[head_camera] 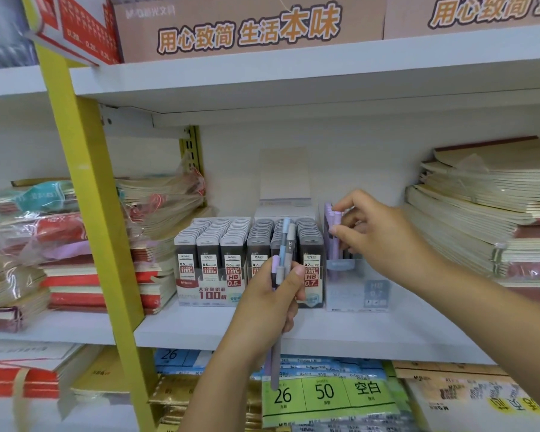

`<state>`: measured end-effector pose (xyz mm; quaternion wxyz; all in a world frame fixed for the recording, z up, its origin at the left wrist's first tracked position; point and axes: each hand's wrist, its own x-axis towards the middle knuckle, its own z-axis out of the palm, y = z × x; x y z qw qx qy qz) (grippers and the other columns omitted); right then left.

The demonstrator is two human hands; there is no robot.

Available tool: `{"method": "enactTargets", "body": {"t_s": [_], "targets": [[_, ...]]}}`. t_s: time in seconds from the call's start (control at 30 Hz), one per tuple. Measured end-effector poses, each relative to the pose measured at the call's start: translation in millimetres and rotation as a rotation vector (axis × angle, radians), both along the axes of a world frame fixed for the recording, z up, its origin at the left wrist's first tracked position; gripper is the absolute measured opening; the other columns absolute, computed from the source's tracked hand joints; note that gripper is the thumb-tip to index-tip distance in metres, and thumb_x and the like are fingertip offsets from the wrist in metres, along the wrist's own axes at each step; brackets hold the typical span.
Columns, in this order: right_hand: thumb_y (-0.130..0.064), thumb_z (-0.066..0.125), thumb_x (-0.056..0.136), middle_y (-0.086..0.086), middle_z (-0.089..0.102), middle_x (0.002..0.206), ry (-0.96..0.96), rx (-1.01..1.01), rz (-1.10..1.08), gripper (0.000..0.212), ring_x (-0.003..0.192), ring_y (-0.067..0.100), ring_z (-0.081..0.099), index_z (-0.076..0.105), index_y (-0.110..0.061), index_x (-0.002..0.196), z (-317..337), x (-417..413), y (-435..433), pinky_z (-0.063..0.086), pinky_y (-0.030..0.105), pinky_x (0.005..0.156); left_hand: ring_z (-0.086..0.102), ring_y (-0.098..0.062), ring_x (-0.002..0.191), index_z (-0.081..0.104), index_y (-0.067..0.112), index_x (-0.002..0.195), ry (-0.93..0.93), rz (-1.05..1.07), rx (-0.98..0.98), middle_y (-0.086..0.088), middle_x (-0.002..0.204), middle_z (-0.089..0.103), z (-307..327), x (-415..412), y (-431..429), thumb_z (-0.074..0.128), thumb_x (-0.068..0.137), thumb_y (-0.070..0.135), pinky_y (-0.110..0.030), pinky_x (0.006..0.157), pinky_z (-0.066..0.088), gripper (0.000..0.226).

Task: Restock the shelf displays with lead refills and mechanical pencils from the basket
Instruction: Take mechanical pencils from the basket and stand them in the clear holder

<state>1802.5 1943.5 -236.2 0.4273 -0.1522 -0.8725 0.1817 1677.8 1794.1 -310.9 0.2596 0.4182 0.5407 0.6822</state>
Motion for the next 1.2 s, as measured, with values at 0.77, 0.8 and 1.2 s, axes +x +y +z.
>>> {"method": "enactTargets", "body": {"t_s": [0.77,0.8,1.2], "targets": [[-0.007,0.06,0.094,0.008,0.067,0.076,0.411,-0.492,0.185,0.015,0.062,0.014,0.07,0.057,-0.021,0.097,27.4,29.1,-17.8,0.053,0.021,0.049,0.046,-0.011,0.045,0.065,0.032,0.089,0.138,-0.148,-0.035,0.002,0.066,0.06,10.2,12.3,-6.3,0.06,0.096,0.043,-0.022,0.044,0.042,0.014],[-0.006,0.06,0.093,0.009,0.066,0.078,0.426,-0.405,0.173,0.021,0.064,0.014,0.07,0.054,-0.026,0.098,29.6,32.5,-12.6,0.053,0.021,0.051,0.041,-0.009,0.044,0.064,0.034,0.083,0.137,-0.121,-0.045,0.004,0.062,0.056,9.1,11.3,-5.2,0.059,0.097,0.042,-0.021,0.043,0.037,0.017],[-0.021,0.067,0.088,-0.02,0.055,0.073,-0.012,0.236,-0.163,0.019,0.067,0.005,0.056,0.058,-0.026,0.104,2.1,18.4,9.6,0.039,0.015,0.058,0.037,-0.01,0.057,0.058,0.022,0.095,0.046,-0.131,-0.059,0.004,0.073,0.043,4.7,4.0,-0.4,0.05,0.105,0.026,-0.022,0.052,0.038,0.013]]}}
